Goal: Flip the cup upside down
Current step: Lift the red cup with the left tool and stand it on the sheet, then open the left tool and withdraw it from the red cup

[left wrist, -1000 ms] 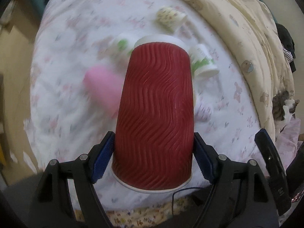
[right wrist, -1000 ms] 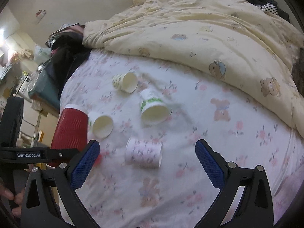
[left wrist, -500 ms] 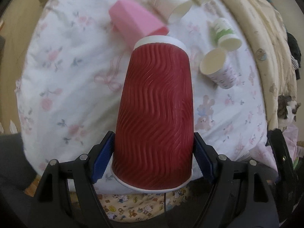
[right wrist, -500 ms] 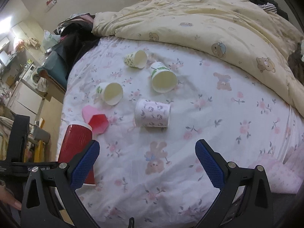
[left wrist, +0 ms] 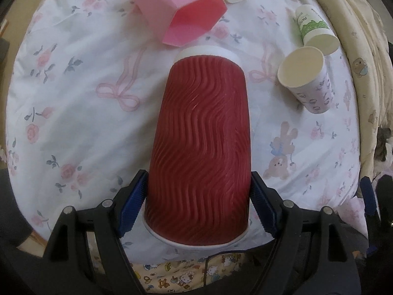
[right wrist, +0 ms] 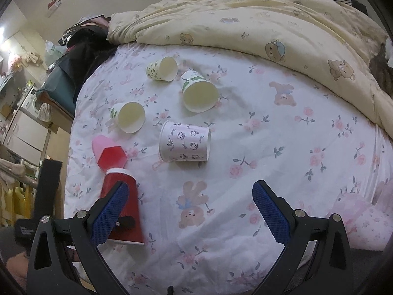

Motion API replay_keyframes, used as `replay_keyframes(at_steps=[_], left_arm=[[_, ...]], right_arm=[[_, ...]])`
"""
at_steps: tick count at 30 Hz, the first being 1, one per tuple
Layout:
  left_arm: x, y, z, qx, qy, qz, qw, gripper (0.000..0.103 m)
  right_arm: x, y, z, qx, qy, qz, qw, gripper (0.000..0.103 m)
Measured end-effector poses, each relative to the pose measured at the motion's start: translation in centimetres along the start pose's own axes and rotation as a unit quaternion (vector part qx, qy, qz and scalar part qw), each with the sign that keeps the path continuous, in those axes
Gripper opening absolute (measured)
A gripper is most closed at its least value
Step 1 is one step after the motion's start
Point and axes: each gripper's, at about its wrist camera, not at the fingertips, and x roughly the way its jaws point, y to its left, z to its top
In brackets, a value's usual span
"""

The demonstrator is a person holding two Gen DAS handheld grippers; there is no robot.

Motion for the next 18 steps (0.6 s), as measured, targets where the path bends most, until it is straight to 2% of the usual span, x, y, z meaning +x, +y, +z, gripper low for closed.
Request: replay_keyframes(at_steps=[6,9,10,15,18], left_arm=[[-0.3,-0.3,-0.1,0.012,-0.010,0.005,0.9999,0.081],[-0.7,-0.3,0.0,0.011,-0.009,0.003,0.9999,0.099],[-0.8,-0.4,-0.1,0.013,-0.007,0.007,0.9999,0.102],[-2.7,-0.5,-0.5,0.031,-0.015,-0.003,0.9994,0.102],[-5.7,-0.3,-1.1,0.054,-0.049,-0.003,0.9973,0.102]], right_arm=[[0.4,0.3,0.1,-0.003,0.006,0.008,1.000,0.103],[0.5,0.5,0.1,-0.008,0.007,0.007,1.000,0.103],[0.5,0.5,0.1,-0.007,0.007,0.007,1.000,0.103],[0.5,0.6,0.1,-0.008,0.006,0.006,1.000,0.103],[0.4,0.6,0.2,-0.008,0.003,0.005,1.000,0.103]])
